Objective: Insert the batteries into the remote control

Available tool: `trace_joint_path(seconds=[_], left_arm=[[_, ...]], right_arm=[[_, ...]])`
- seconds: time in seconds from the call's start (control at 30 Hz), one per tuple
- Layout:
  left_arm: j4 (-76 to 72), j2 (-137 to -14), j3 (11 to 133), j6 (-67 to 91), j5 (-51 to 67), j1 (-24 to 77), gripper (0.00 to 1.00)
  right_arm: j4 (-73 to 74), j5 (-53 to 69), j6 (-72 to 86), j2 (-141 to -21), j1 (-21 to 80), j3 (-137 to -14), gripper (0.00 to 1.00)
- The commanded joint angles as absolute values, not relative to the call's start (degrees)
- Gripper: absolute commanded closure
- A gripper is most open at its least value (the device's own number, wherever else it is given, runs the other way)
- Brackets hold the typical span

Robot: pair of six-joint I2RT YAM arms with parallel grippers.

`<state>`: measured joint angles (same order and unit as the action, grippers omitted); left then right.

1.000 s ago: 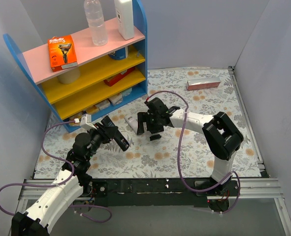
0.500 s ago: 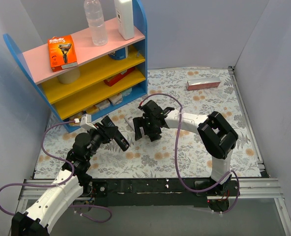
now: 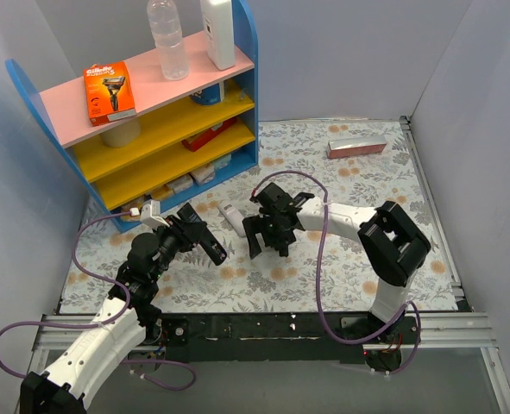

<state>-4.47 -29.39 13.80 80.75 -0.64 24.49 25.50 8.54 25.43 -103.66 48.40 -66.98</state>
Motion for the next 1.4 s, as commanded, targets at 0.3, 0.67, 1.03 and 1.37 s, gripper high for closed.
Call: trace_joint_path(seconds=[0.3,0.67,1.03,1.37], left_arm=[[-6.3,-29.1,15.7,81.2,-0.4,24.5,1.0],[-7.2,-29.1,15.3,82.0,-0.1,24.5,1.0],[-6.9,-28.3,15.0,82.4,2.0,24.6,1.0],[-7.4,-28.8,14.9,82.6,2.5,24.6,1.0]], right_arm=[[31.5,5.2,22.3,-93.8,48.6,-67.4,0.03],[47.3,-15.5,25.9,-101.1,48.6,-80.7,0.12],[47.6,-17.2,27.7,-110.6,48.6,-83.9,0.37],[46.4,-17.2,28.3,-113.1,48.6,-81.7,0.45]])
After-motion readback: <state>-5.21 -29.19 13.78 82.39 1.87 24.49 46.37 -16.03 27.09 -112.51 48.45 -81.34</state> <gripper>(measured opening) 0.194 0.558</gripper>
